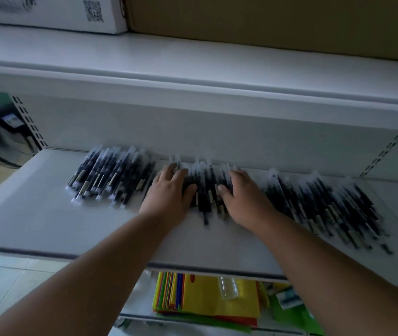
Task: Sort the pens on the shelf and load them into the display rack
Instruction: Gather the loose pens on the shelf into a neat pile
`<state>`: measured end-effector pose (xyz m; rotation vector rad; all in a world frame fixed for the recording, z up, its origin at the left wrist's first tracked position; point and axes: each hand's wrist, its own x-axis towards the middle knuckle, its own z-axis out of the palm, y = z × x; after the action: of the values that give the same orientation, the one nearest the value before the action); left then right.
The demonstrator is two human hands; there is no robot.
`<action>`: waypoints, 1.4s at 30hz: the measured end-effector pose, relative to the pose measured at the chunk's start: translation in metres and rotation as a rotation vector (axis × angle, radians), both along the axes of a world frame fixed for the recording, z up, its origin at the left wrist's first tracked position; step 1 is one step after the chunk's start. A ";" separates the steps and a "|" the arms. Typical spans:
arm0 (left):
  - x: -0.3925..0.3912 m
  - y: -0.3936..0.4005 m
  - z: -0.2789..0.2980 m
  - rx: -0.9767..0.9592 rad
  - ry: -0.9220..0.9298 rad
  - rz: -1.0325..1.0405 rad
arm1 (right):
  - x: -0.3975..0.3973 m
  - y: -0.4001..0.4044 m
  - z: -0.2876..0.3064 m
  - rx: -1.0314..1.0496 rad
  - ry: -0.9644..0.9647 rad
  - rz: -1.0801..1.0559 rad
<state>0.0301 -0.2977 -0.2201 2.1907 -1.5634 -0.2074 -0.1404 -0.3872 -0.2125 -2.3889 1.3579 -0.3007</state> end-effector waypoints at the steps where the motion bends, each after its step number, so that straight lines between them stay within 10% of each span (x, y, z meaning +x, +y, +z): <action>1: 0.000 0.002 -0.001 0.011 0.009 0.010 | -0.005 -0.001 -0.002 -0.019 0.029 -0.007; 31: 0.002 -0.007 -0.007 0.246 -0.062 -0.185 | -0.050 -0.009 -0.005 -0.004 0.340 -0.194; 42: -0.017 -0.010 0.001 0.192 -0.001 -0.114 | -0.055 -0.012 0.021 0.051 0.079 -0.080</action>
<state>0.0130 -0.3076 -0.2189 2.2443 -1.7342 -0.4077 -0.1949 -0.3996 -0.1919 -2.3308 1.4815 -0.1919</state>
